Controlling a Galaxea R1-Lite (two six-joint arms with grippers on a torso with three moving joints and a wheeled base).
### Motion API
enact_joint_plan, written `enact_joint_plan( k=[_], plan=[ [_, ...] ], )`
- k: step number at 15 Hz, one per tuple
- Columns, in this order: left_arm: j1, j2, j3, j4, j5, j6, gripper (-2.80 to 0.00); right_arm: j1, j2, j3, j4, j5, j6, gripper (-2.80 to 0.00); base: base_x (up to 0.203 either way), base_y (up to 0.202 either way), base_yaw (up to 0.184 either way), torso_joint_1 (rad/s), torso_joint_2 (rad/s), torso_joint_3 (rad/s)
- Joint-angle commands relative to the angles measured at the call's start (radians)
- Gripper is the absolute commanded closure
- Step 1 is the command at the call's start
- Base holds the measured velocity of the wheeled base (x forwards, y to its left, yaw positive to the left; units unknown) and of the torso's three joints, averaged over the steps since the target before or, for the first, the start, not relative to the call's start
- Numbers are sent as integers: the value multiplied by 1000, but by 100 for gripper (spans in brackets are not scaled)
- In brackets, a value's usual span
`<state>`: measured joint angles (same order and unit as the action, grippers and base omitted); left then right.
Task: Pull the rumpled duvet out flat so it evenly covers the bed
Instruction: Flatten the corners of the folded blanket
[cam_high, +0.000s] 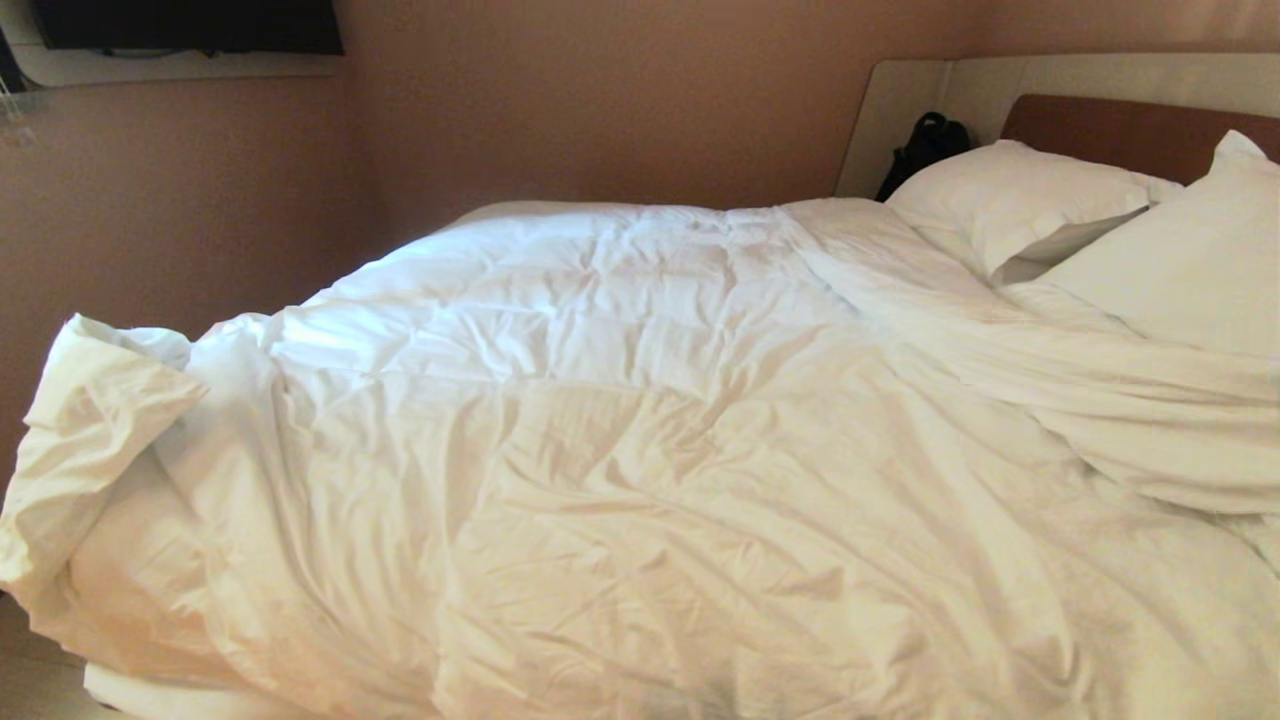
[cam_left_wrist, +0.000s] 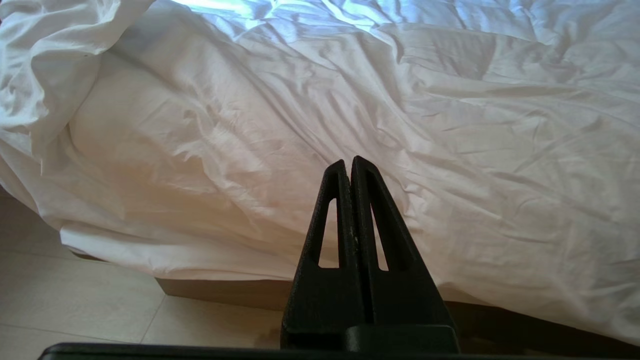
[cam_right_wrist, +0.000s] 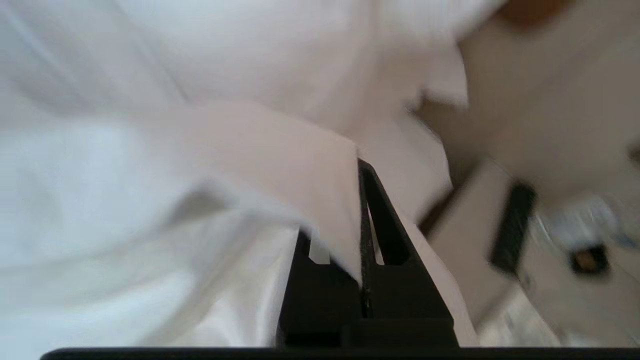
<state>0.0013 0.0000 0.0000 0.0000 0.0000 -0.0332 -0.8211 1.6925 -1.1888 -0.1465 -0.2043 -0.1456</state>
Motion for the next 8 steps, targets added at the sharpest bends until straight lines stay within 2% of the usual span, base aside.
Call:
enact_joint_plan(
  k=[1, 2, 5, 8],
  plan=[
    [0, 0, 0, 0, 2, -1, 0, -13, -11, -101, 474, 200, 53, 0, 0, 0, 0, 0, 0, 0],
    [0, 0, 0, 0, 2, -1, 0, -20, -10, -153, 594, 239, 64, 0, 0, 0, 0, 0, 0, 0],
    [0, 0, 0, 0, 2, -1, 0, -30, 1, -255, 805, 320, 75, 0, 0, 0, 0, 0, 0, 0],
    [0, 0, 0, 0, 2, -1, 0, -30, 3, -261, 846, 327, 70, 0, 0, 0, 0, 0, 0, 0]
  ],
)
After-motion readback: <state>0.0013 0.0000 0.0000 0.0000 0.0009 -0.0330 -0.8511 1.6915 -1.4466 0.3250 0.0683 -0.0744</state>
